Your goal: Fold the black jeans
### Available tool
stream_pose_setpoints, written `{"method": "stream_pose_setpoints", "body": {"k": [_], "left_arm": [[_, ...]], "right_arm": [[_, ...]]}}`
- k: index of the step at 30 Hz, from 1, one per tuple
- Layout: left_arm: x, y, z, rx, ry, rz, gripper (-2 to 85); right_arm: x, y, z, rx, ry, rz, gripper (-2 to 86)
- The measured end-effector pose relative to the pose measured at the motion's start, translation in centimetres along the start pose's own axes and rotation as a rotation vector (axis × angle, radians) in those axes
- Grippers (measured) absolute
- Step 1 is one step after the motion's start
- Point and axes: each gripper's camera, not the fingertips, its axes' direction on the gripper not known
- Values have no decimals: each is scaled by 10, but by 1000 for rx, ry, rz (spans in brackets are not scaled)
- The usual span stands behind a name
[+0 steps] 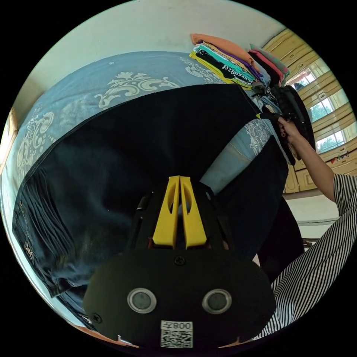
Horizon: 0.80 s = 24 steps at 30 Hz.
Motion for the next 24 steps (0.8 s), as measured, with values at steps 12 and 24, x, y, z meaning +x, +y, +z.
{"method": "stream_pose_setpoints", "body": {"k": [12, 24], "left_arm": [[1, 8, -9, -34, 1, 27, 0], [-3, 10, -25, -3, 11, -10, 0]], "right_arm": [[1, -11, -4, -23, 126, -65, 1], [-62, -11, -6, 61, -89, -226, 0]]}}
